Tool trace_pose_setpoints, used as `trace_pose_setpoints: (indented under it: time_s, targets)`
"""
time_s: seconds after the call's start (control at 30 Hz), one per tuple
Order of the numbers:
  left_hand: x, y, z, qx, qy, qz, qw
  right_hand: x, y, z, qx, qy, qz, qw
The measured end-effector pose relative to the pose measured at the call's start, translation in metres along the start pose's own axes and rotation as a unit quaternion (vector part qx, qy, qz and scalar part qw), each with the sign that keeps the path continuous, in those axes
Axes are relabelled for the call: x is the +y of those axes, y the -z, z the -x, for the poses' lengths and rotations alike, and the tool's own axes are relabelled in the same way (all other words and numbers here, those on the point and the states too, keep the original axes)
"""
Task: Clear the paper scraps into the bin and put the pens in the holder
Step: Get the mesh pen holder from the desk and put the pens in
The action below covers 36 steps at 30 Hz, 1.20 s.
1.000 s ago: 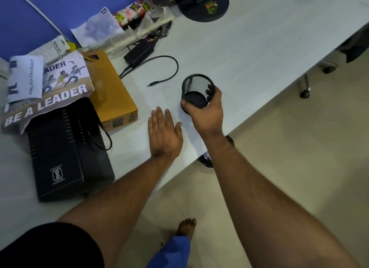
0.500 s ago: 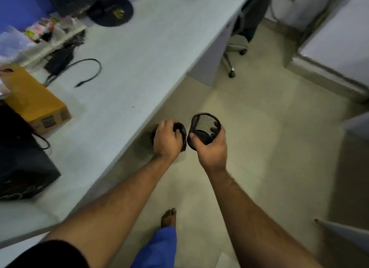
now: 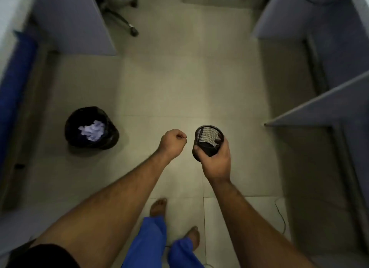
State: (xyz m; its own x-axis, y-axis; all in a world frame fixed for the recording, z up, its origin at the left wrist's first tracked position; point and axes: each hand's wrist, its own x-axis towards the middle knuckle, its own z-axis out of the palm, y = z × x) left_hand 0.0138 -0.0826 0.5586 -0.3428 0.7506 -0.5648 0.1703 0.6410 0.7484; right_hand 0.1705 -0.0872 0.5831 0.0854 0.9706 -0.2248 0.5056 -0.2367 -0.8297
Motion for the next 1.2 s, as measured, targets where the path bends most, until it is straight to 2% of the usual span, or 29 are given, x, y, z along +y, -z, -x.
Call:
trace_pose_setpoints:
  time_s: [0.1,0.2,0.47,0.57,0.7,0.83,0.97,1.1,1.2]
  targets:
    - [-0.016,-0.062,-0.022,-0.052,-0.007,-0.045,0.998,0.06,0.017,-0.016,0.023,-0.055,0.017,0.998]
    - [-0.039,-0.119,-0.06,-0.089,-0.057,-0.128,0.986,0.132,0.015,-0.043,0.043,-0.083,0.041,0.995]
    - [-0.14,-0.263,-0.169,-0.147,-0.117,-0.232,0.954,0.329,-0.037,-0.107,0.151,-0.178,-0.018,0.972]
    - [-0.2,-0.319,-0.206,-0.175,-0.128,-0.287,0.933,0.41,-0.058,-0.121,0.157,-0.165,-0.007,0.974]
    - [-0.257,-0.361,-0.252,-0.186,-0.149,-0.364,0.9,0.483,-0.081,-0.145,0.151,-0.146,-0.022,0.977]
    - [-0.292,-0.391,-0.293,-0.123,-0.147,-0.37,0.909,0.526,-0.104,-0.168,0.158,-0.108,-0.02,0.981]
    - [-0.316,-0.426,-0.318,-0.096,-0.149,-0.371,0.912,0.558,-0.113,-0.181,0.174,-0.076,0.025,0.982]
    - [-0.33,-0.447,-0.331,-0.071,-0.179,-0.405,0.894,0.582,-0.112,-0.188,0.193,-0.068,0.018,0.979]
    - [-0.329,-0.442,-0.334,-0.071,-0.201,-0.457,0.864,0.581,-0.109,-0.185,0.189,-0.075,0.014,0.979]
